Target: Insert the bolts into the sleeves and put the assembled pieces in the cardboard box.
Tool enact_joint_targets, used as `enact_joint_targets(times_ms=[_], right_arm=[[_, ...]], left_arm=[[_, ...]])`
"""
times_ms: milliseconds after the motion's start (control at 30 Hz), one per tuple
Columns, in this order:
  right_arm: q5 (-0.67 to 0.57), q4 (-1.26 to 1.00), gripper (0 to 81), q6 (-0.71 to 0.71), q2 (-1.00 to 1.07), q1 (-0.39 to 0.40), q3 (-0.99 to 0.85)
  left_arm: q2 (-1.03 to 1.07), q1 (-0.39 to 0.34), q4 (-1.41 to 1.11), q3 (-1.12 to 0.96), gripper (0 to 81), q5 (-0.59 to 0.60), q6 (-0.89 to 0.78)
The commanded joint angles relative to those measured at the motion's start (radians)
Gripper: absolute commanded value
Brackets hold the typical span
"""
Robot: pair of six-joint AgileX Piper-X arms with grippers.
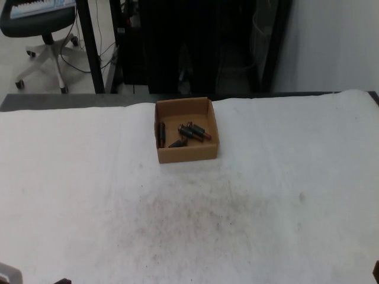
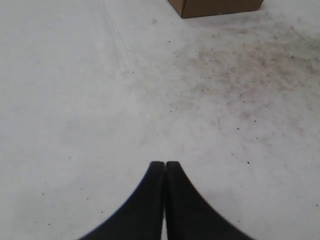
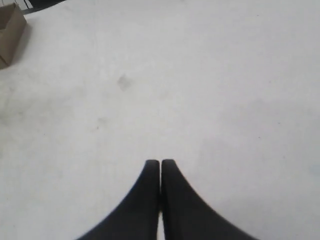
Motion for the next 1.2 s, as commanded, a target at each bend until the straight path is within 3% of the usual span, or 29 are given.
enact_joint_targets(times_ms=[0, 100, 300, 1167], right_arm=[[0.018, 0.012, 0.8, 0.006, -0.005, 0.001, -0.009], [0.085, -0.005, 0.8, -0.029, -0.005, 0.001, -0.009], [0.098, -0.033, 0.8, -0.265, -0.005, 0.001, -0.009], [0.071, -0.010, 0.8, -0.324, -0.037, 0.001, -0.009]], left_arm=[[0.002, 0.003, -0.013, -0.016, 0.3, -0.007, 0.007], [0.002, 0.003, -0.013, -0.016, 0.3, -0.007, 0.007], [0.002, 0.003, -0.013, -0.016, 0.3, -0.007, 0.007], [0.002, 0.003, -0.013, -0.016, 0.3, -0.007, 0.007]])
